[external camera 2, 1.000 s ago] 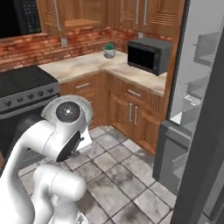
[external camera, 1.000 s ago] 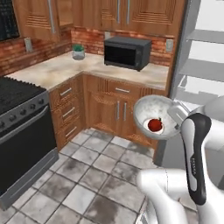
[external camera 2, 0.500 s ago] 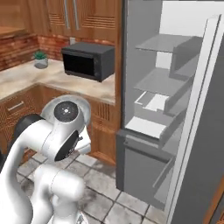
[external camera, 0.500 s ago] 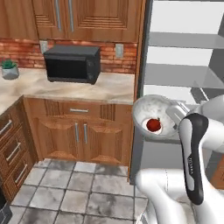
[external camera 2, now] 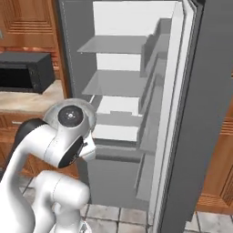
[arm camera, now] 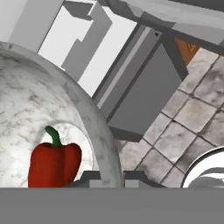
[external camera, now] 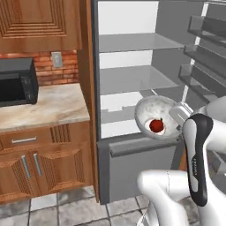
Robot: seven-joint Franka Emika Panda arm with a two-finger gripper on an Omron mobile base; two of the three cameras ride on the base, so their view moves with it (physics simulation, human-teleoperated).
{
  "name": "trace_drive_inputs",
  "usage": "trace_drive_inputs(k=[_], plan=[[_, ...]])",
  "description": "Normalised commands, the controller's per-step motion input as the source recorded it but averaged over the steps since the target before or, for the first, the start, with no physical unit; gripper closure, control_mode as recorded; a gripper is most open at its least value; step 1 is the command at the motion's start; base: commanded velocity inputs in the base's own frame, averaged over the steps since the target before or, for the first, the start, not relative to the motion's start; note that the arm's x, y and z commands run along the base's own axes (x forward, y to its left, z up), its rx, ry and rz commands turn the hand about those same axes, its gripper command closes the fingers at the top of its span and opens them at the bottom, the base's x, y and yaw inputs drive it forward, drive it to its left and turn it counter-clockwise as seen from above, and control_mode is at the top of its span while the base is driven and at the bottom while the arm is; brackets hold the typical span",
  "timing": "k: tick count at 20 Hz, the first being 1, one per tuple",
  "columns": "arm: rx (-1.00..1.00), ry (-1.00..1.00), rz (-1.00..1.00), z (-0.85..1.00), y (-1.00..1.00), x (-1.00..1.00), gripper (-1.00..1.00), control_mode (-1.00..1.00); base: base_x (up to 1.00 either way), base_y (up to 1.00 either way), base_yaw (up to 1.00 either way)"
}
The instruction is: Move the glass cup from next to the sink to the open cabinet. Then, move the bowl with the bell pepper to the fridge to clear the area for faucet cleaning.
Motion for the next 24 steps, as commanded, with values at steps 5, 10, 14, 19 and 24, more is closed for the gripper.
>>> trace_drive_inputs(k=[5, 10, 14, 19, 24], plan=[[0.0, 0.0, 0.0, 0.0, 0.0, 0.0, 1.0, 1.0, 0.93, 0.65, -0.18], [0.0, 0.04, -0.04, 0.0, 0.0, 0.14, 1.0, -1.0, 0.8, 0.14, -0.17], [0.26, 0.26, -0.22, 0.21, -0.86, 0.34, 1.0, -1.0, 0.0, 0.0, 0.0], [0.02, 0.14, -0.36, 0.2, -0.06, 0.84, 1.0, -1.0, 0.0, 0.0, 0.0], [0.0, 0.15, -0.28, 0.06, 0.08, 1.0, 1.0, -1.0, 0.0, 0.0, 0.0]])
